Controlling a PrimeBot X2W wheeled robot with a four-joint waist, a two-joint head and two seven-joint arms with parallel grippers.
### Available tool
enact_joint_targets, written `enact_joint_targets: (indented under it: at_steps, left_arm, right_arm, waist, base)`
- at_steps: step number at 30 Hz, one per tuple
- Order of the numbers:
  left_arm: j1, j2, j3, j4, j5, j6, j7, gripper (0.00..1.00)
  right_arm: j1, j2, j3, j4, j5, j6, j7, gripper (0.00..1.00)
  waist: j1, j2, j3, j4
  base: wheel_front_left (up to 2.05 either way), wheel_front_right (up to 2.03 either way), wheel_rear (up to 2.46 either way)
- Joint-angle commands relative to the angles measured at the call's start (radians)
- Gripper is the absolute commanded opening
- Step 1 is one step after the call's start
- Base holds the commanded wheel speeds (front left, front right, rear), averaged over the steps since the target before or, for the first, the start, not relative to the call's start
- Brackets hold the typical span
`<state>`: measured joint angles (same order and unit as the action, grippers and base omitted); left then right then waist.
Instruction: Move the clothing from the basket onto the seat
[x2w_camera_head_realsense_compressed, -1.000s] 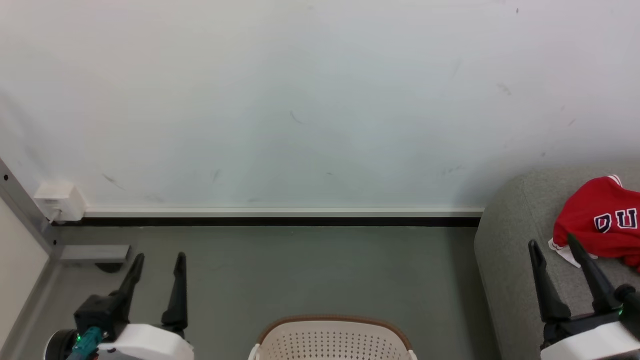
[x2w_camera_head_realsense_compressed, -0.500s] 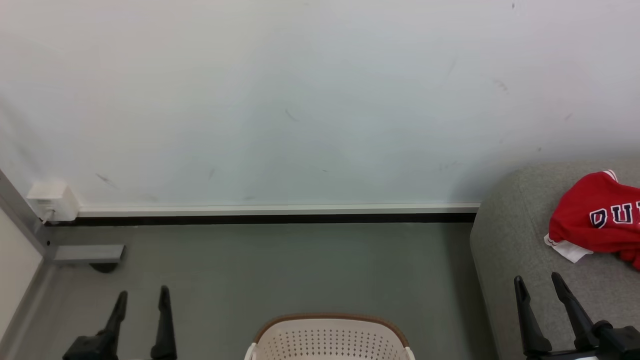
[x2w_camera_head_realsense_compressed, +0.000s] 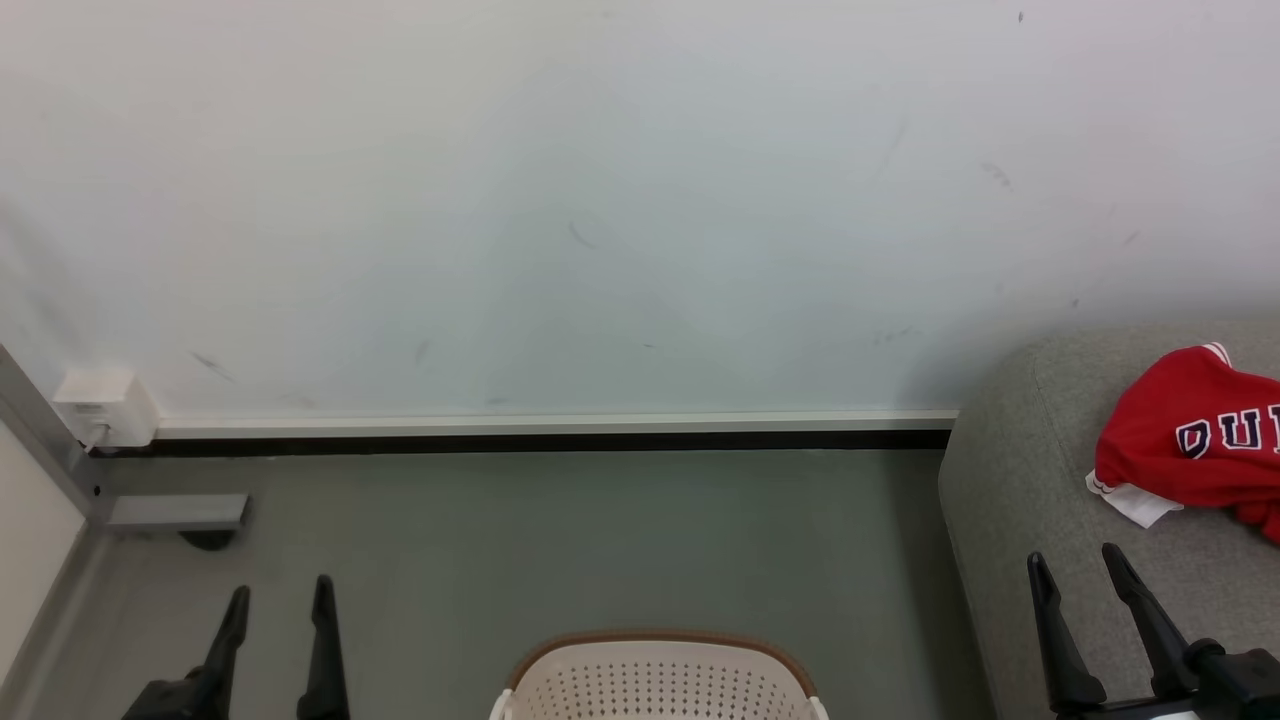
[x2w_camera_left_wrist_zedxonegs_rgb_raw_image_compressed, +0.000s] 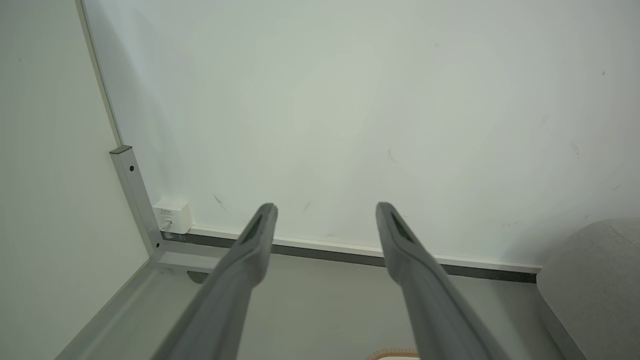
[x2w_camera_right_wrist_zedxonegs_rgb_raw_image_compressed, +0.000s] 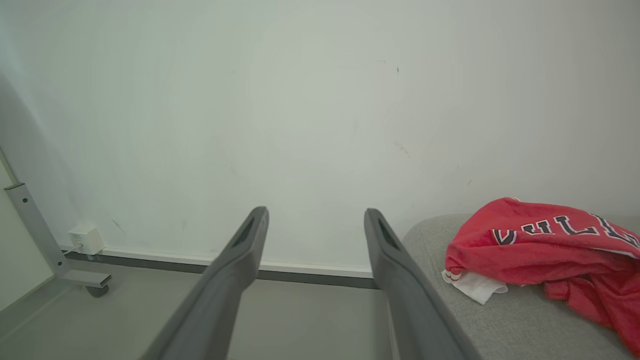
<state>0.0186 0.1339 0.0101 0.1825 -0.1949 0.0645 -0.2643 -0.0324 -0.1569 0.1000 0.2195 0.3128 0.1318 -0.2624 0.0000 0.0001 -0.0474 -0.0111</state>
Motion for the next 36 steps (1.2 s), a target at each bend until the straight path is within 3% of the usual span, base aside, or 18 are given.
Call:
enact_joint_targets:
  at_steps: [1, 20, 26, 36]
  left_arm:
    - [0.008, -0.009, 0.012, 0.005, 0.015, -0.012, 0.000, 1.00]
    - [-0.032, -0.051, 0.052, 0.044, 0.078, -0.092, 0.000, 1.00]
    - [-0.074, -0.064, 0.002, 0.093, 0.086, -0.134, 0.000, 1.00]
    - [-0.273, -0.069, -0.097, 0.305, 0.055, -0.177, 0.035, 1.00]
  right_arm:
    - [-0.005, -0.008, 0.004, 0.003, 0.013, -0.002, -0.003, 1.00]
    - [-0.019, -0.023, 0.005, -0.008, 0.021, -0.002, -0.003, 1.00]
    - [-0.025, -0.023, -0.017, -0.013, 0.019, -0.002, -0.003, 1.00]
    - [-0.093, -0.014, -0.054, -0.051, 0.000, -0.002, -0.003, 1.00]
  waist:
    - [0.0000, -0.0001, 0.001, -0.001]
    - [0.0000, -0.0001, 0.033, -0.023]
    - [0.0000, -0.0001, 0.076, -0.042]
    - [0.0000, -0.0001, 0.228, -0.097]
  base:
    - [0.00, 0.00, 0.00]
    - [0.00, 0.00, 0.00]
    - [0.00, 0.00, 0.00]
    - [0.00, 0.00, 0.00]
